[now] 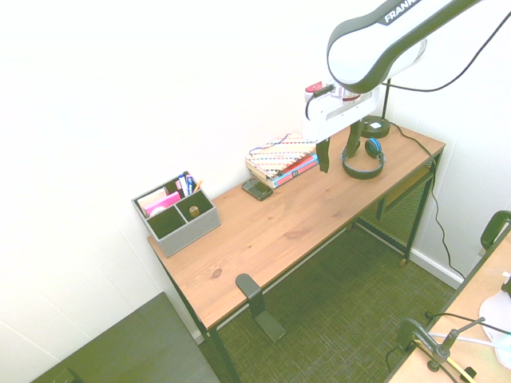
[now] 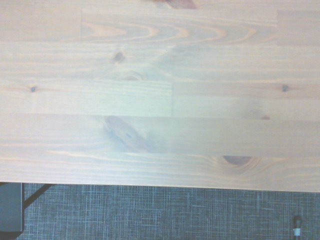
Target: Hang the headphone
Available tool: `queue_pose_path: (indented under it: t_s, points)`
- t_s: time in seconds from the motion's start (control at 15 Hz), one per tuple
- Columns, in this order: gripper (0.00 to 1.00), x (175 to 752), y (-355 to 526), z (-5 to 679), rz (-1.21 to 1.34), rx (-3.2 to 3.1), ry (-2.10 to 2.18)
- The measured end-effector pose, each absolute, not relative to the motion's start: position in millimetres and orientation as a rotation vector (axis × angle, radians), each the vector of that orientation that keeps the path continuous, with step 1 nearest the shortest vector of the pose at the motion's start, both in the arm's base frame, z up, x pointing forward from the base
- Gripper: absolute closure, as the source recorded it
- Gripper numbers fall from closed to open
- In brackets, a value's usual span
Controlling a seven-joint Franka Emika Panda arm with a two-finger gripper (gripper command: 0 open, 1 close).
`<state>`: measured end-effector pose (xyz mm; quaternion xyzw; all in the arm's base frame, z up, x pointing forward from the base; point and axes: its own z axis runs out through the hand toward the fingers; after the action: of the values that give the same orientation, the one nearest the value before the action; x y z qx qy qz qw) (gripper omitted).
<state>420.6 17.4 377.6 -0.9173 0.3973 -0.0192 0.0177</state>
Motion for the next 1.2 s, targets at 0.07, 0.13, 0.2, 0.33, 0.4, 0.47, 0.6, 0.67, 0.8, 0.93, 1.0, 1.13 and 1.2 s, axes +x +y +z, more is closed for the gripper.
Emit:
queue_pose_path:
  t_s: [0.07, 0.13, 0.2, 0.33, 0.4, 0.47, 0.6, 0.67, 0.8, 0.93, 1.0, 1.13, 1.2]
  points:
    - [0.00, 420.7, 17.2, 377.3, -0.059, -2.850, 1.236]
    - [0.00, 420.7, 16.5, 377.3, -0.062, -2.857, 1.228]
    - [0.00, 421.5, 14.7, 377.7, -0.074, -2.871, 1.204]
    - [0.00, 428.3, 0.6, 378.0, -0.096, -2.910, 1.131]
    - [0.00, 434.4, -13.9, 377.4, -0.096, -2.943, 1.061]
    - [0.00, 441.3, -32.1, 375.7, -0.104, -2.980, 0.980]
    - [0.00, 451.3, -70.5, 364.4, -0.110, -3.042, 0.808]
    - [0.00, 455.4, -89.9, 354.0, -0.107, -3.058, 0.753]
    - [0.00, 464.1, -119.5, 325.1, -0.106, -3.080, 0.720]
    - [0.00, 471.6, -140.1, 287.5, -0.118, -3.118, 0.714]
    - [0.00, 474.2, -146.9, 270.7, -0.122, -3.136, 0.709]
    - [1.00, 476.9, -160.3, 243.5, -0.111, -3.162, 0.718]
    - [1.00, 477.0, -166.6, 233.1, -0.095, -3.168, 0.734]
